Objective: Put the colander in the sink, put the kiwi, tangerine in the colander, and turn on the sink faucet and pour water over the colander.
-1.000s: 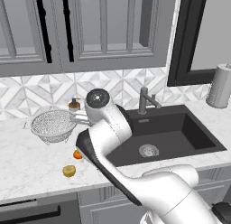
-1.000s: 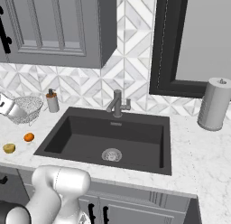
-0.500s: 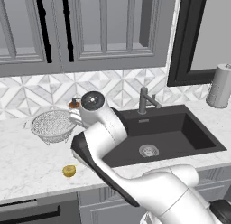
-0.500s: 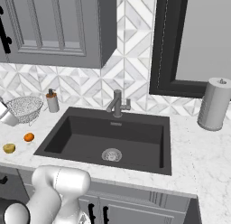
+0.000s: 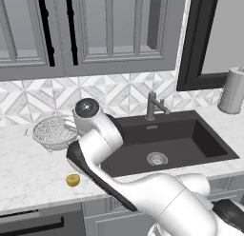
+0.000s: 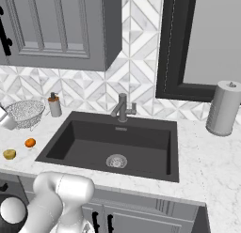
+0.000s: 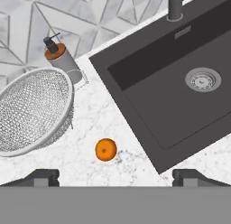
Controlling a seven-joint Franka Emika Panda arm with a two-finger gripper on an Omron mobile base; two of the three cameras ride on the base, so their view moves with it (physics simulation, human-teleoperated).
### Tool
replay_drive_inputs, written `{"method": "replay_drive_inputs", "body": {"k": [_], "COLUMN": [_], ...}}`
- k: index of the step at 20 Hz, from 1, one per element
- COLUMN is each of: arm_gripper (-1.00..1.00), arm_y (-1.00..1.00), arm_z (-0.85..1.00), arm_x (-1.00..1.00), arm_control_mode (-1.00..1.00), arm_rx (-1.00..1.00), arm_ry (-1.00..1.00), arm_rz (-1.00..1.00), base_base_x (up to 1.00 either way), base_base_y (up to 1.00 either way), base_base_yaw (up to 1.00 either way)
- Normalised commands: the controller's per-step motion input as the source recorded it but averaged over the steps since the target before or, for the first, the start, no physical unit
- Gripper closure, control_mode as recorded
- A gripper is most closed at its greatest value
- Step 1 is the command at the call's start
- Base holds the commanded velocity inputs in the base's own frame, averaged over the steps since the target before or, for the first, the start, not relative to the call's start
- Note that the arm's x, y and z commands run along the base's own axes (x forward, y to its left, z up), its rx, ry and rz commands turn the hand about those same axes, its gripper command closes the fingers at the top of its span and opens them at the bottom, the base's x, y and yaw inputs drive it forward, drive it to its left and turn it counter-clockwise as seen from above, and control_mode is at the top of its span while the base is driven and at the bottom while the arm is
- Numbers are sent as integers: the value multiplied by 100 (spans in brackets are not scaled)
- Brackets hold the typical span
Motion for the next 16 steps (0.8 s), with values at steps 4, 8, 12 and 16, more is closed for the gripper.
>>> {"method": "replay_drive_inputs", "body": {"k": [4, 8, 12, 16], "arm_gripper": [-100, -100, -100, -100], "arm_y": [4, 1, 5, 14], "arm_z": [0, -5, -15, -16], "arm_x": [31, 35, 34, 32], "arm_control_mode": [-100, -100, -100, -100], "arm_rx": [8, 6, 0, 0], "arm_ry": [15, 17, 0, -1], "arm_rz": [12, 13, 14, 9], "base_base_x": [0, 0, 0, 0], "base_base_y": [0, 0, 0, 0], "base_base_yaw": [0, 0, 0, 0]}}
